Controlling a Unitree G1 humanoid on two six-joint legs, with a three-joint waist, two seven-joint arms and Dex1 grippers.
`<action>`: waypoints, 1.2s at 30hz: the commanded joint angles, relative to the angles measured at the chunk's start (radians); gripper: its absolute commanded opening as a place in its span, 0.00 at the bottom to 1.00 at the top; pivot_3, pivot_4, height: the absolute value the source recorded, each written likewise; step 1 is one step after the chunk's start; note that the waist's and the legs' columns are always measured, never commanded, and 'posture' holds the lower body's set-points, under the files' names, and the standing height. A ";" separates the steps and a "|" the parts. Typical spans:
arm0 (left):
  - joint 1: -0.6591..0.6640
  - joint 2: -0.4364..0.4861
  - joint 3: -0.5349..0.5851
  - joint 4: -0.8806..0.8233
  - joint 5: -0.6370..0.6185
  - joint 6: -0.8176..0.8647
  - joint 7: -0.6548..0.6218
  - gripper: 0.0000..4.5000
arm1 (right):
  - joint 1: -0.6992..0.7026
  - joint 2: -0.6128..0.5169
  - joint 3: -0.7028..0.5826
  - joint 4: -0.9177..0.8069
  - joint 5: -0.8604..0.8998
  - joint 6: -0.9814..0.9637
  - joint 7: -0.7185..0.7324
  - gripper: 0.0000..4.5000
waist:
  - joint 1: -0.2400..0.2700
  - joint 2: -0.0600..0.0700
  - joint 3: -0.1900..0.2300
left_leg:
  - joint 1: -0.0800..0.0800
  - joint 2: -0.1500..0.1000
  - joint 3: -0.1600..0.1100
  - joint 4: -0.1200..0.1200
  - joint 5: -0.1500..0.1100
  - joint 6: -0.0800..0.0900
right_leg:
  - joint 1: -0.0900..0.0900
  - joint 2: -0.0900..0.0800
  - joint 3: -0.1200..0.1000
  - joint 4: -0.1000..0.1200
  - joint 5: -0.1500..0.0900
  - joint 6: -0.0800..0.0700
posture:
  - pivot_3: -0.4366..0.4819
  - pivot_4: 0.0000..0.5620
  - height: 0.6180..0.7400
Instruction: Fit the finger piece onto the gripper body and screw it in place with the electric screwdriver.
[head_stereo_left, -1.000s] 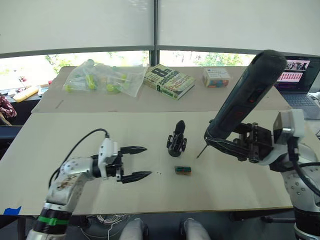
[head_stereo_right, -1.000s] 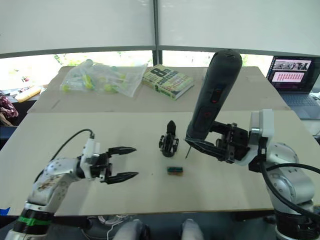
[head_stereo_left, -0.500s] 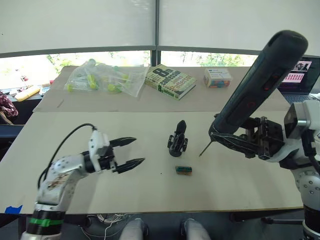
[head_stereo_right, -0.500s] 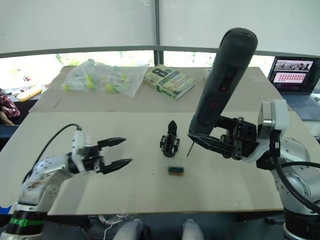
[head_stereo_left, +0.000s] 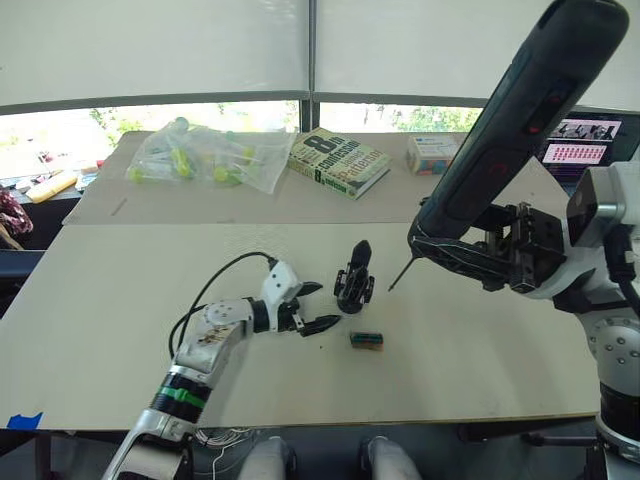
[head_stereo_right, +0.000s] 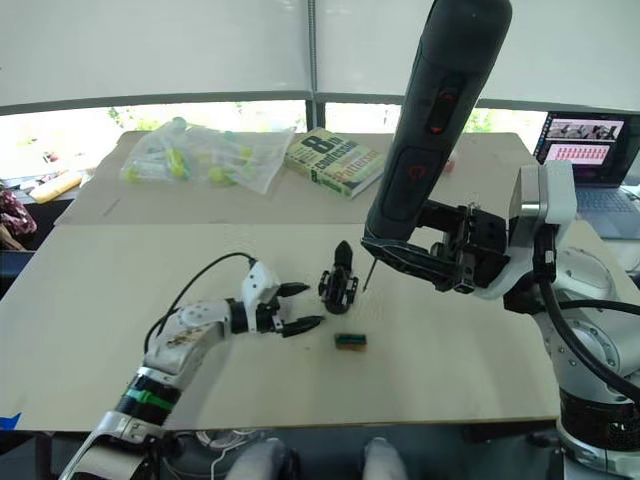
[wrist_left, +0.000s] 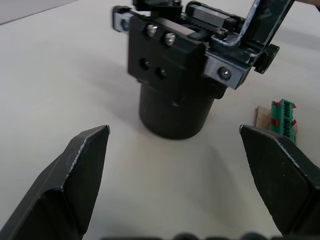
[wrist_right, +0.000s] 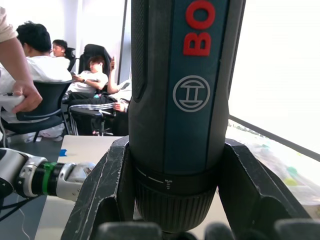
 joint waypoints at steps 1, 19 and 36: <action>-0.040 -0.028 -0.022 0.055 0.037 -0.068 -0.009 0.98 | -0.029 0.001 -0.022 -0.011 0.030 -0.002 -0.004 0.43 | 0.000 0.000 0.000 | 0.000 0.000 0.000 0.000 0.000 0.000 | 0.000 0.000 0.000 0.000 0.000 0.000 | 0.48 0.27 1.00; -0.142 -0.143 -0.003 0.266 0.078 -0.153 0.000 0.83 | 0.003 -0.005 -0.032 -0.031 0.017 -0.010 -0.026 0.43 | 0.004 0.000 0.000 | 0.000 0.000 0.000 0.001 0.000 0.001 | 0.000 -0.001 0.000 0.000 0.000 0.000 | 0.48 0.27 1.00; -0.337 -0.102 0.012 0.618 0.113 -0.397 -0.278 0.52 | 0.050 -0.032 -0.055 -0.036 0.029 -0.004 0.000 0.43 | 0.000 -0.001 0.001 | -0.002 -0.001 0.000 0.001 -0.001 0.001 | -0.001 -0.001 -0.001 0.000 0.000 0.001 | 0.48 0.27 1.00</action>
